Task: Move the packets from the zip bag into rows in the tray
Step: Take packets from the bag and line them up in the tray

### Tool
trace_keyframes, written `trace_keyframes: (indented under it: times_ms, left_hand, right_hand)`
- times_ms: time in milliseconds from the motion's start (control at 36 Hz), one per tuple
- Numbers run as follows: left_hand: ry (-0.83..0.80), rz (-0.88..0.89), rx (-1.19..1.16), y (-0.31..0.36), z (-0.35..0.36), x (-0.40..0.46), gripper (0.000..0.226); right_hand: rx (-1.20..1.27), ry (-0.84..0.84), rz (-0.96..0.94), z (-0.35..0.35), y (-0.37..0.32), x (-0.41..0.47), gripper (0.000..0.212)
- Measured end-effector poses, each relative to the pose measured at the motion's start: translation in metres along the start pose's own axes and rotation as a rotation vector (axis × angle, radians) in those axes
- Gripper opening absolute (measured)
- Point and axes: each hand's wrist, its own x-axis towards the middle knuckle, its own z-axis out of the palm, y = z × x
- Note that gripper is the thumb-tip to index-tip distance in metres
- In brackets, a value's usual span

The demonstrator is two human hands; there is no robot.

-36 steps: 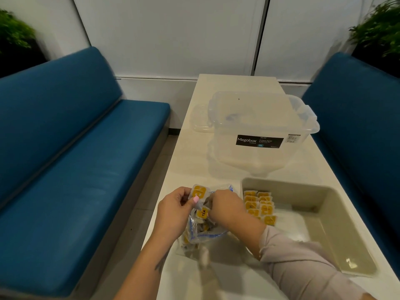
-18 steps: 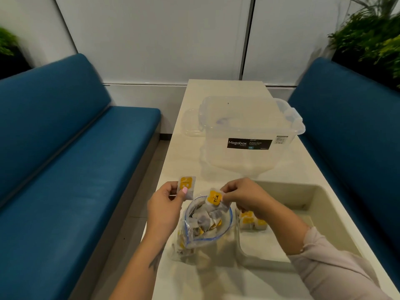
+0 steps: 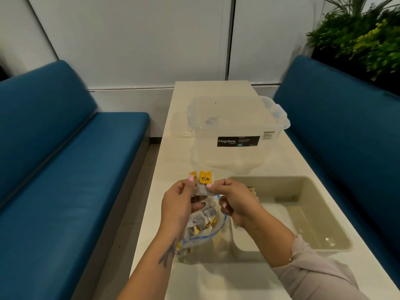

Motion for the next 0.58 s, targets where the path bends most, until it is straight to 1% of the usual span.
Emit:
trace_keyframes:
  times_ms: [56, 111, 194, 333, 417, 500, 583]
  left_hand:
    - [-0.044, -0.015, -0.032, 0.0, 0.002, -0.002, 0.025]
    - [-0.071, 0.001, -0.025, -0.001, 0.003, -0.002, 0.016]
    - [-0.11, 0.019, -0.023, -0.002, 0.004, -0.003, 0.017]
    - [-0.12, 0.057, 0.087, -0.003, 0.011, -0.002, 0.017]
    - [-0.166, 0.077, 0.15, -0.004, 0.018, 0.001, 0.019]
    - [-0.218, 0.091, 0.156, -0.002, 0.031, 0.001, 0.022]
    - [-0.244, 0.099, 0.138, -0.002, 0.046, 0.001, 0.02]
  right_hand:
    - [0.04, 0.01, -0.001, 0.0, 0.001, -0.002, 0.017]
    - [0.06, 0.014, -0.01, -0.002, 0.003, -0.004, 0.017]
    - [0.032, -0.012, -0.048, -0.008, 0.004, -0.006, 0.012]
    - [-0.123, 0.006, -0.144, -0.028, -0.011, -0.011, 0.013]
    - [-0.307, 0.069, -0.228, -0.043, -0.026, -0.013, 0.012]
    - [-0.44, 0.101, -0.292, -0.06, -0.039, -0.014, 0.004]
    - [-0.574, 0.095, -0.306, -0.076, -0.05, -0.015, 0.004]
